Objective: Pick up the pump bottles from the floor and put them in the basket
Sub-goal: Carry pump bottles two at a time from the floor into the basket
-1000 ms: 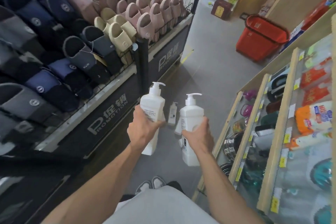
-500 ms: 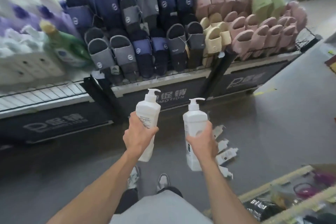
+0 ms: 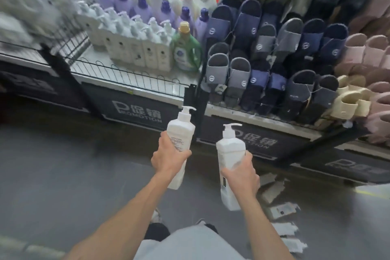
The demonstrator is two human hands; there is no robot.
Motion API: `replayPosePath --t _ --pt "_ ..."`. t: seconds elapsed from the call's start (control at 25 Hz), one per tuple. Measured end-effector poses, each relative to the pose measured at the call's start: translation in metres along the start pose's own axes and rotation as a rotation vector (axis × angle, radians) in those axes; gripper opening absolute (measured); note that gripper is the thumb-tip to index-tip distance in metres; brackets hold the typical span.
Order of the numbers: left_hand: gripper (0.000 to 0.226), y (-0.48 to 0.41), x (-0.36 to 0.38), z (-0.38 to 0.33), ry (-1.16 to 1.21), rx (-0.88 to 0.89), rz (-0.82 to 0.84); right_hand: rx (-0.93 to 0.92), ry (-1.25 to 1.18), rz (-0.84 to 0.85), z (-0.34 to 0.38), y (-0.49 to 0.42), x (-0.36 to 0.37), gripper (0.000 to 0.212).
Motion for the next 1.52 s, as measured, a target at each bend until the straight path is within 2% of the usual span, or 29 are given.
replayPosePath --t 0.24,0.48,0.8,1.04,1.52 --pt "0.066 -0.028 -0.076 0.063 0.031 -0.075 -0.095 -0.114 -0.008 0.059 0.097 0.023 0.050 0.065" --pt "0.072 -0.051 -0.156 0.120 0.042 -0.156 -0.222 -0.319 0.036 0.090 0.193 0.047 0.099 0.067" --pt "0.082 -0.068 -0.229 0.191 0.048 -0.301 -0.406 -0.568 0.095 0.242 0.311 0.072 0.162 0.067" --pt "0.075 -0.093 -0.277 0.238 0.092 -0.490 -0.531 -0.758 0.144 0.359 0.400 0.081 0.216 0.069" --pt "0.078 -0.155 -0.362 0.283 0.214 -0.802 -0.788 -1.074 0.265 0.553 0.578 0.091 0.301 0.069"
Point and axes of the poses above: each hand's wrist, its own y-axis away from the middle knuckle, its own x-axis out of the palm, z = x × y, the point moved 6 cm from there along -y, towards the middle knuckle, and after that the axes turned 4 degrees about y, right-handed, at the moved point
